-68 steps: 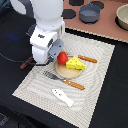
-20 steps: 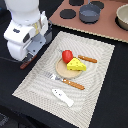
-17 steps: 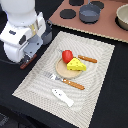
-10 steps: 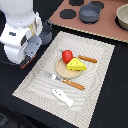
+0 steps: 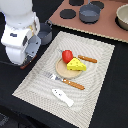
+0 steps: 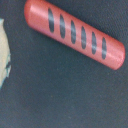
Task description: Interact with the objects in diverse but meaningful ways.
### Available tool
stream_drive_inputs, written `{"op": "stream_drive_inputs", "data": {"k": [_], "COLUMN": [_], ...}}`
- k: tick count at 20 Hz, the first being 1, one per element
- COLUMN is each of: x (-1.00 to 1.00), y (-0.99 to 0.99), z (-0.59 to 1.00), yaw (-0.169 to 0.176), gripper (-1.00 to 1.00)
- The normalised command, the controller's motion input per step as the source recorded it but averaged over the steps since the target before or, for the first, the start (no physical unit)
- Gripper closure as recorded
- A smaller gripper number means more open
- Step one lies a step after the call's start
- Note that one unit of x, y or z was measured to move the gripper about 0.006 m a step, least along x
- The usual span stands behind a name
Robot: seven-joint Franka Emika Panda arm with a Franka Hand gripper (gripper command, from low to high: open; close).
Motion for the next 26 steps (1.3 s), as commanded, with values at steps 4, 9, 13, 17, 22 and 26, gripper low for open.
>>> {"op": "stream_drive_inputs", "data": {"k": [4, 9, 13, 17, 22, 26], "x": [-0.39, -0.33, -0.4, -0.38, -0.39, -0.36], "y": [0.0, -0.01, -0.02, -0.04, -0.05, -0.02], "z": [-0.15, -0.18, -0.27, -0.2, -0.24, -0.23], "yaw": [0.226, 0.164, 0.146, 0.1, 0.085, 0.086], "gripper": [-1.0, -1.0, -1.0, -1.0, -1.0, -1.0]}}
